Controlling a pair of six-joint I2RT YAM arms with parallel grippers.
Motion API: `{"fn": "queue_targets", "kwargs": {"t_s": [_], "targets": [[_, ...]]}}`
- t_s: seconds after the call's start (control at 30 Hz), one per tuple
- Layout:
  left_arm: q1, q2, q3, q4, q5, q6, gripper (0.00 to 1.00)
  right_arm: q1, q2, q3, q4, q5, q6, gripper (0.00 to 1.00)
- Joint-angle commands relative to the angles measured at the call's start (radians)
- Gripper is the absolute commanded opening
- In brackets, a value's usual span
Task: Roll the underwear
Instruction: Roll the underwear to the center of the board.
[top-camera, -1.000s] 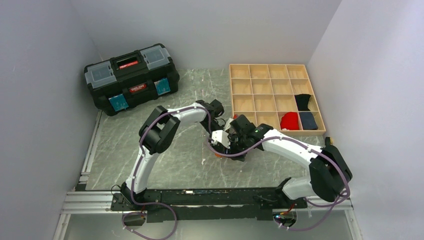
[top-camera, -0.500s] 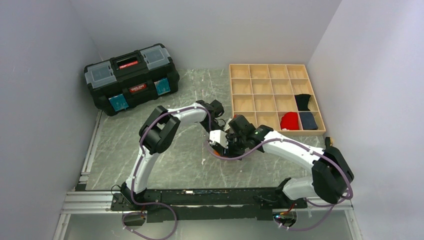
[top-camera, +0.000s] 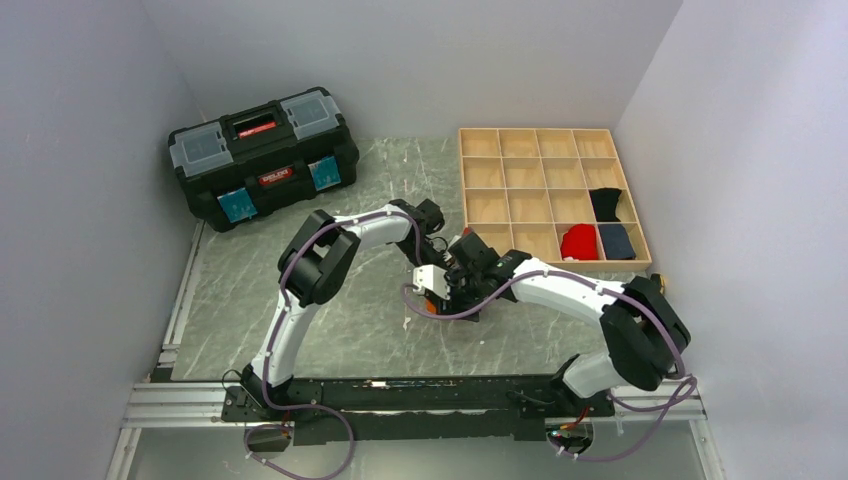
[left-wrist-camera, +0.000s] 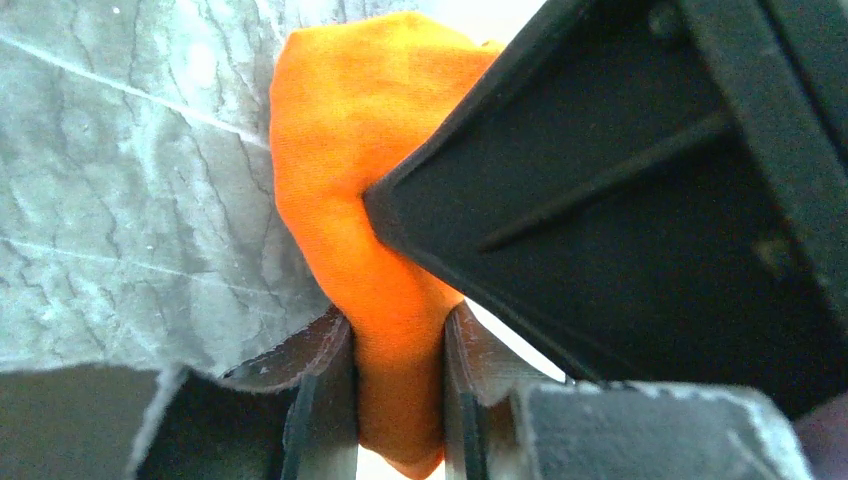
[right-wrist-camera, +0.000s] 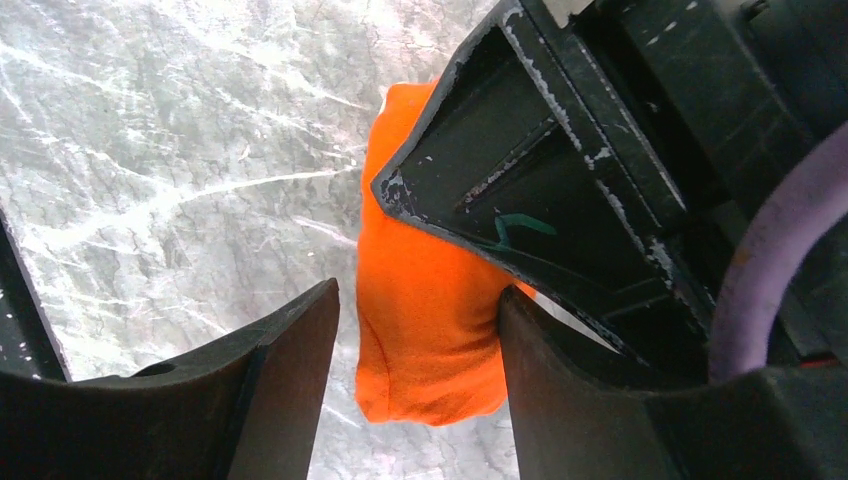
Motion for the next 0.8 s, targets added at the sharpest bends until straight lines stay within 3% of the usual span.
{"fn": "queue_targets", "kwargs": {"t_s": [0.0, 0.77], "targets": [[-0.041, 0.102, -0.052, -0.019, -0.235, 0.101, 0.0, -0.009, 0.08, -0.013, 0.071, 0.027, 0.0, 0.62], [-0.029, 0.102, -0.062, 0.004, -0.219, 0.058, 0.0, -0.009, 0.224, -0.005, 0.078, 0.038, 0.037, 0.6]]}}
